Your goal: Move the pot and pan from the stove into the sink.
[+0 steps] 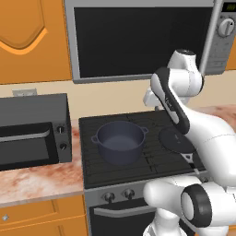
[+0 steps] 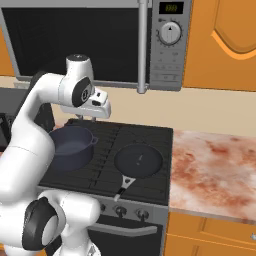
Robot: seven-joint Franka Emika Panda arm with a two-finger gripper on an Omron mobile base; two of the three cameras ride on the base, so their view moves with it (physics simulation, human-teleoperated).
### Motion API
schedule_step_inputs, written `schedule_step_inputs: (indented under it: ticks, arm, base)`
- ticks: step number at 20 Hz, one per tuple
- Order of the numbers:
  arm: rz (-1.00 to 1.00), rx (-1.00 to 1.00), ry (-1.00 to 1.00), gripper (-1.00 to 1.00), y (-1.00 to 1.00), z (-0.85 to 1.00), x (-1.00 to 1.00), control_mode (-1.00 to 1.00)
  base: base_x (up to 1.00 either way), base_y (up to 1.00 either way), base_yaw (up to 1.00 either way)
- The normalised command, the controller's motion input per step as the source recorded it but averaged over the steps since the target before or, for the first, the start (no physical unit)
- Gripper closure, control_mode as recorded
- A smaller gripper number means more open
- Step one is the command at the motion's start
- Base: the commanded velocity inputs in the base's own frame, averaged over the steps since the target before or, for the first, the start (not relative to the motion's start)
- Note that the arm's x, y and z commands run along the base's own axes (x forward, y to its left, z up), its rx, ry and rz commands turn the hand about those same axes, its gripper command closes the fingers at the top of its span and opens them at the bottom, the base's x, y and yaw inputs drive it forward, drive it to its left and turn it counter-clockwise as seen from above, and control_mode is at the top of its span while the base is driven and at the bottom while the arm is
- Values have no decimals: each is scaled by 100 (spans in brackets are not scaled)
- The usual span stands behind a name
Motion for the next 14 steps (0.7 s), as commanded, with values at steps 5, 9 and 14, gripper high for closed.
schedule_step_inputs:
  ticks: [5, 9, 14]
  arm:
    - [0, 0, 0, -100, -13, -2, -26, -100]
    - [0, 0, 0, -100, -39, -14, -47, -100]
    - [0, 0, 0, -100, -47, -21, -39, -100]
  base:
    - [0, 0, 0]
    - [0, 0, 0]
    - [0, 0, 0]
